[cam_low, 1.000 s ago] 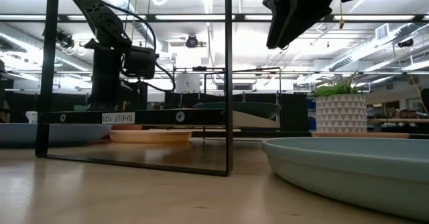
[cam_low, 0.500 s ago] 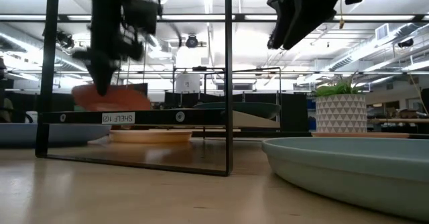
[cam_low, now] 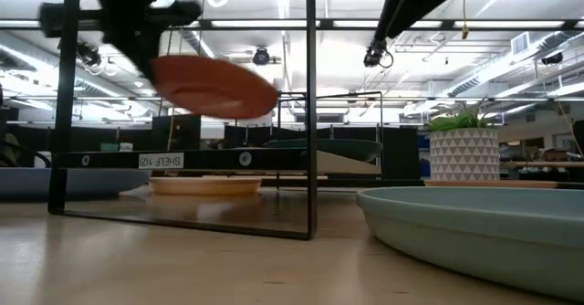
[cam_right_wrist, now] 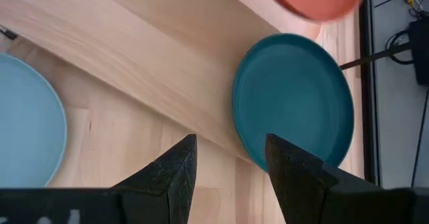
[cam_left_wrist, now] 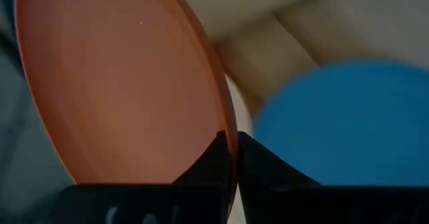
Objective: Place and stack plates onto a shelf
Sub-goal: Stack the orange plate on top of the dark green plate on the shelf
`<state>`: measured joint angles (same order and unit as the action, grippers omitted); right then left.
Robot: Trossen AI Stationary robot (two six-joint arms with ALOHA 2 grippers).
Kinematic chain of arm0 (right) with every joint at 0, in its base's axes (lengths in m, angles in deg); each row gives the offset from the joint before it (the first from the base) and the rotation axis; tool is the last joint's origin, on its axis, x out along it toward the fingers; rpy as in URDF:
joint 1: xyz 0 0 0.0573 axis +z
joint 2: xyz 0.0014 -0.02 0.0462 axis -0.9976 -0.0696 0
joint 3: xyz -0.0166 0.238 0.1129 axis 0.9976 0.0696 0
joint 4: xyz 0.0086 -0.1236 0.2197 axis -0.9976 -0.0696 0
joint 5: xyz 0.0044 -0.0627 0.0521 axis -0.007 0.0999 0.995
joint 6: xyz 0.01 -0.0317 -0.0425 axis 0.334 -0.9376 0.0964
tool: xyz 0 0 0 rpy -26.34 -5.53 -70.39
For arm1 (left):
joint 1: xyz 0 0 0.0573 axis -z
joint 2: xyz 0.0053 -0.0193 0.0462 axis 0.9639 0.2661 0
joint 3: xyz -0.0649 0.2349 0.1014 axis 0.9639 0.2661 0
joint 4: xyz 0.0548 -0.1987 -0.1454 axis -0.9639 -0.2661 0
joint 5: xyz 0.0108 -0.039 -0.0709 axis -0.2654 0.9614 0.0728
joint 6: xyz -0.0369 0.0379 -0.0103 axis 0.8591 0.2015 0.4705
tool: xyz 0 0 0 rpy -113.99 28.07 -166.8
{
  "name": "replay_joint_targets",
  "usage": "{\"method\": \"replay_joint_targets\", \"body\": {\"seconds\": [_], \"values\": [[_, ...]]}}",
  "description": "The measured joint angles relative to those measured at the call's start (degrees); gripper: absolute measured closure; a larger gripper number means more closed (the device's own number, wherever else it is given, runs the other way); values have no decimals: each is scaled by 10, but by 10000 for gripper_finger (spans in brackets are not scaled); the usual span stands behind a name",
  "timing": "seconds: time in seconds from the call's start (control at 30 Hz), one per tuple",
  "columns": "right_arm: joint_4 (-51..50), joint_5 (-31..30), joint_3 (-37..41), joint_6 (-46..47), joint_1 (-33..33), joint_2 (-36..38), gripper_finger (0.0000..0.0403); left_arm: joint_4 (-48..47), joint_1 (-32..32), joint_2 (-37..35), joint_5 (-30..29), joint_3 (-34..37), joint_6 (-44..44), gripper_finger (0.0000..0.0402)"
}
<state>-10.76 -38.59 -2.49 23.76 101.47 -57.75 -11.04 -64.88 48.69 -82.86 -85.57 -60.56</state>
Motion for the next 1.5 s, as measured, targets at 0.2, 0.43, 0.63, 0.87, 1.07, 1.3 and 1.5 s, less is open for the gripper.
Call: {"method": "replay_joint_targets", "body": {"seconds": [0.2,0.43,0.63,0.87,1.07,1.3,1.5], "values": [[-5,0,0,10,3,1,220,109,-17,5,15,0,-106,386],[-5,-1,0,26,18,1,220,185,-86,79,77,0,-200,386],[-9,-14,0,41,38,2,220,277,-141,144,104,1,-276,386],[-6,-19,0,45,47,2,220,347,-189,188,143,0,-329,386],[-4,-29,0,47,48,3,220,374,-199,213,153,0,-343,382],[-4,-29,0,56,49,3,220,417,-199,222,147,0,-281,311],[-4,-29,1,56,49,3,220,411,-192,194,138,0,-258,244]]}}
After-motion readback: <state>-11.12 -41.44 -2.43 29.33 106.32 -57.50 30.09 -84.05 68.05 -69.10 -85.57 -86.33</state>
